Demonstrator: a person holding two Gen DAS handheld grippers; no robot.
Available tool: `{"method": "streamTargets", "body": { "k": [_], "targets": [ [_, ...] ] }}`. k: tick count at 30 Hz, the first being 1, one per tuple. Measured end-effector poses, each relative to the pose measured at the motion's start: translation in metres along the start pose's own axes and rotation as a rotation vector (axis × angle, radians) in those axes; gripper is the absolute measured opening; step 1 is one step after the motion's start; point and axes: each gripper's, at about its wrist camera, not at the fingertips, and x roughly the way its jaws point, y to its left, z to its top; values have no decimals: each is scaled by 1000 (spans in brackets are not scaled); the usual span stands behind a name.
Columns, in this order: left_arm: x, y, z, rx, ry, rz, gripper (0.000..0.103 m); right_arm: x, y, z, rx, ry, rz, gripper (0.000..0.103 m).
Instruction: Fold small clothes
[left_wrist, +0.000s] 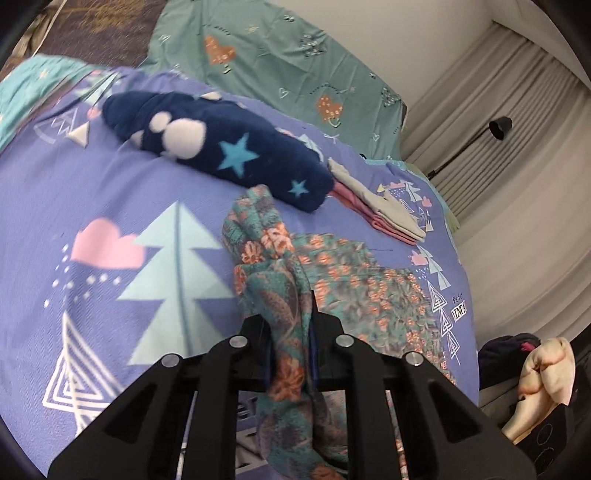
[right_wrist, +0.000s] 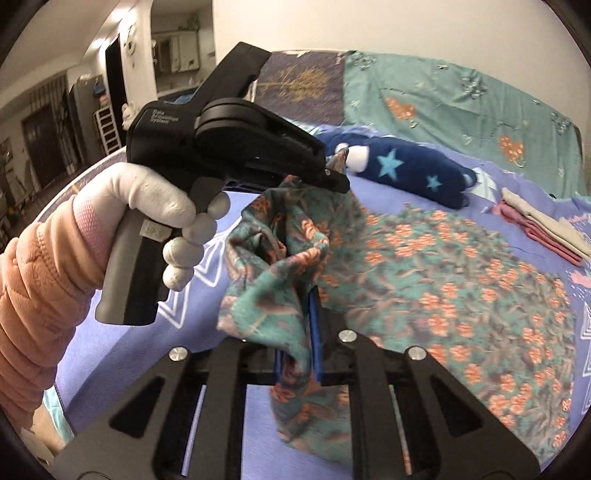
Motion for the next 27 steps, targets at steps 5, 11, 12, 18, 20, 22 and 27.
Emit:
{"method": "streamTargets", "body": {
  "k": [5,11,12,18,20,22,27],
  "targets": [
    [12,-38,8,55,-1,20,13,-19,-28,-1,53,-29,-13,12],
    [32,-80,13,99,18,38,12,-41,-68,-9,140,-48,1,8],
    [36,-86,14,105,20,41,12,-41,-76,-10,153,-49,7,8],
    [71,-133,20,147,50,76,12,-60,-121,-23,230,-74,10,7],
    [83,-146,22,160,61,85,12,-65,-134,-27,250,-83,6,7],
    [97,-162,23,180,75,99,11,-71,-151,-32,279,-93,1,7],
    [128,-200,20,226,95,121,11,-88,-190,-50,356,-110,-18,6]
  ]
}}
